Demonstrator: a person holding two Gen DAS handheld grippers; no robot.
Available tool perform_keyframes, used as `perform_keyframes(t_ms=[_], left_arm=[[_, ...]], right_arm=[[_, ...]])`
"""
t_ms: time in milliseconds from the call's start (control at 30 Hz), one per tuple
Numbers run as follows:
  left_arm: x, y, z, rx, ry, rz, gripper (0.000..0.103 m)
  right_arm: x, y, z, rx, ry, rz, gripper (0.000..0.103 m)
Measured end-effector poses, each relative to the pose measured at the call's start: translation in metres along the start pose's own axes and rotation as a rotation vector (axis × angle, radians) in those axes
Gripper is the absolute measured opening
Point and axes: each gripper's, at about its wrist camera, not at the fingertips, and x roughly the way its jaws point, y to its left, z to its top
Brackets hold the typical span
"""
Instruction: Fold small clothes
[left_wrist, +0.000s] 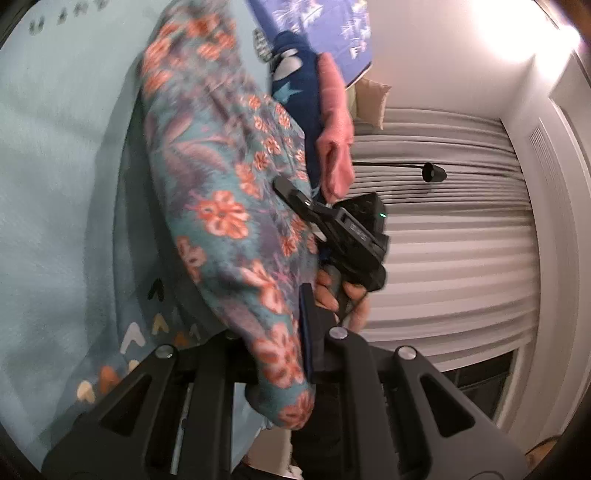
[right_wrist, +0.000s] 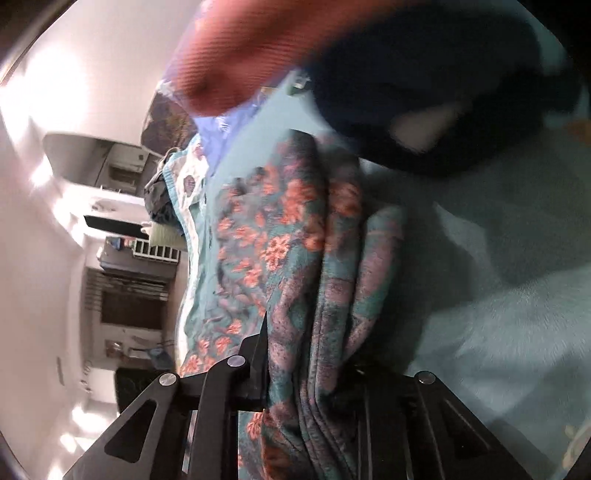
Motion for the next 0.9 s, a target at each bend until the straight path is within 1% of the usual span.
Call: perform_keyframes(t_ms=[33,133,200,300,400,467,533,633,667,733,767,800,867,900], left_arm=[[-0.005,-0.008,-0.001,0.026,-0.009,0.012,0.015],[-0.016,-0.027,-0.002,0.081,-0.033,0.018,0.015],[-0.025,-0.038,-0.001,0.097,-0.055,0.007,0.015],[-0.040,-0.065,0.005,0.140,-0.088,-0.008,0.015],[-0.055,-0.100,0.012,0.202,-0.110,-0.003,0.015],[-0.061,-0.122,0.018,0.235,-0.120,-0.006,0.015],[-0.065,-0.152,0.029,0.282,-0.126,-0.011,0.015],[-0.062,-0.199,0.050,0.356,-0.132,-0.016,0.015],[-0.059,-0.218,0.060,0.388,-0.136,-0.015,0.015],[-0.053,-0.249,0.076,0.443,-0.143,-0.025,0.015],[-0.046,-0.268,0.088,0.466,-0.145,-0.033,0.015],[-0.043,-0.277,0.095,0.478,-0.146,-0.038,0.015],[-0.022,-0.316,0.117,0.513,-0.156,-0.038,0.015],[-0.014,-0.328,0.121,0.521,-0.158,-0.036,0.015]], right_arm=[[-0.005,0.015,-0.002,-0.041,-0.009,-0.006,0.019],[-0.014,0.055,-0.003,-0.152,-0.019,-0.038,0.018],[-0.020,0.083,0.000,-0.212,-0.032,-0.049,0.018],[-0.028,0.116,0.005,-0.269,-0.045,-0.058,0.018],[-0.046,0.148,0.012,-0.327,-0.067,-0.061,0.018],[-0.064,0.173,0.021,-0.361,-0.093,-0.053,0.018],[-0.079,0.197,0.031,-0.397,-0.120,-0.058,0.018],[-0.111,0.231,0.052,-0.446,-0.157,-0.067,0.018],[-0.124,0.236,0.057,-0.454,-0.171,-0.072,0.018],[-0.152,0.261,0.076,-0.486,-0.212,-0.095,0.018],[-0.170,0.273,0.086,-0.511,-0.245,-0.107,0.018],[-0.180,0.281,0.095,-0.527,-0.266,-0.113,0.018],[-0.210,0.294,0.119,-0.547,-0.325,-0.129,0.018],[-0.220,0.299,0.130,-0.555,-0.348,-0.138,0.018]])
